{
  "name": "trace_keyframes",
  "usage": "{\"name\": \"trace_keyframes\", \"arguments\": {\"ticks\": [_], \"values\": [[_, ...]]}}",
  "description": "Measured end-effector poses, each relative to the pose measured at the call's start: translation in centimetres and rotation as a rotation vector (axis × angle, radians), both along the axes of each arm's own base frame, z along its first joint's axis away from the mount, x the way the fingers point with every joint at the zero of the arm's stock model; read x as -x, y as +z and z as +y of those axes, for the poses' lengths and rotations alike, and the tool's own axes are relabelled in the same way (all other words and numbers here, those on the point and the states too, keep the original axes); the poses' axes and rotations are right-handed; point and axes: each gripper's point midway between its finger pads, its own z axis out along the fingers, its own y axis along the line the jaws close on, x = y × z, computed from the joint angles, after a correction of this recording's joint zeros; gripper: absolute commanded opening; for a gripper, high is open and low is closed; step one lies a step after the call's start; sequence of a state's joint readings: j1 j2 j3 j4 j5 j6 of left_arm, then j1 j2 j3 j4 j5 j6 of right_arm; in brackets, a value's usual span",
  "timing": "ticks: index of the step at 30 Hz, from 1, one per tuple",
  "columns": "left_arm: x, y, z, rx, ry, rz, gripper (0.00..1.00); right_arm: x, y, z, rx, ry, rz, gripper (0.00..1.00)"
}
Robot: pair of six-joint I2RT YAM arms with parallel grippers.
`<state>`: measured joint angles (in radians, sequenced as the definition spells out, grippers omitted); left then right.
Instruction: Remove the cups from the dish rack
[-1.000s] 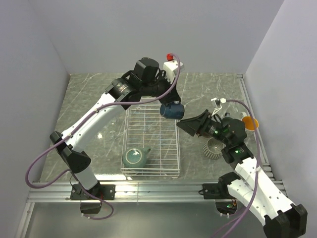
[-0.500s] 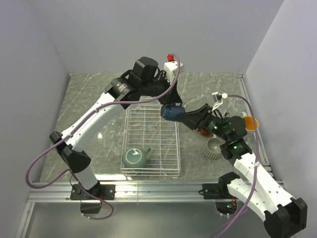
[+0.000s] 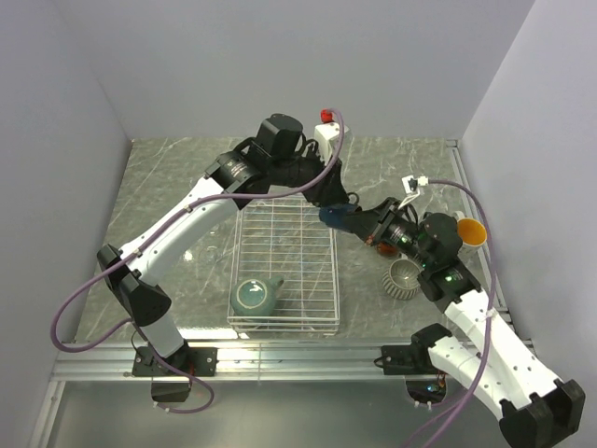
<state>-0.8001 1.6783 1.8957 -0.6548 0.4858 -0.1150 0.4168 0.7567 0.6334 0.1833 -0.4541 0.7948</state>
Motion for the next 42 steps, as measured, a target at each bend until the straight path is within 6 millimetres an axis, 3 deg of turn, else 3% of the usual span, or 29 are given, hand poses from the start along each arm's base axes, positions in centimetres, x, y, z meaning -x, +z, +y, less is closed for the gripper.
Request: {"name": "trace_keyframes", "arguments": {"ticks": [2, 5, 11, 15, 19, 23, 26, 31, 36, 42], "values": [[-0.2, -0.2, 0.1, -0.006, 0.015, 0.001, 0.72, -0.7, -0.7, -1.1, 0.060, -0.076, 0.030, 0.00], [-0.9, -0.3, 0.3, -0.019, 0.052, -0.015, 0.88, -1.6, -1.3, -3.4, 0.177, -0.207, 0.073, 0.00], [-2.8, -1.3, 1.6, -0.091, 0.149, -0.068, 0.98, -2.1, -2.3, -8.8, 0.448, -0.437, 0.166, 0.00], [-4.1, -2.5, 3.0, -0.176, 0.209, -0.124, 0.99, -1.4, -5.1, -12.8, 0.636, -0.556, 0.295, 0.00], [-5.5, -4.6, 4.7, -0.271, 0.272, -0.185, 0.99, 0.2, -8.6, -18.1, 0.783, -0.687, 0.475, 0.00], [-5.8, -7.8, 7.2, -0.397, 0.314, -0.220, 0.99, 1.1, -9.5, -21.6, 0.804, -0.799, 0.572, 0.00], [-5.6, -9.0, 9.0, -0.456, 0.329, -0.256, 0.99, 1.1, -10.1, -23.3, 0.804, -0.858, 0.625, 0.00], [-5.0, -8.0, 10.8, -0.457, 0.348, -0.331, 0.99, 1.1, -12.2, -27.1, 0.783, -0.958, 0.774, 0.00], [-4.9, -5.8, 11.3, -0.414, 0.359, -0.398, 0.99, 2.2, -14.9, -31.0, 0.639, -1.078, 0.917, 0.00], [-4.9, -5.8, 11.4, -0.425, 0.346, -0.418, 0.99, 3.6, -17.3, -32.7, 0.577, -1.150, 1.010, 0.00]]}}
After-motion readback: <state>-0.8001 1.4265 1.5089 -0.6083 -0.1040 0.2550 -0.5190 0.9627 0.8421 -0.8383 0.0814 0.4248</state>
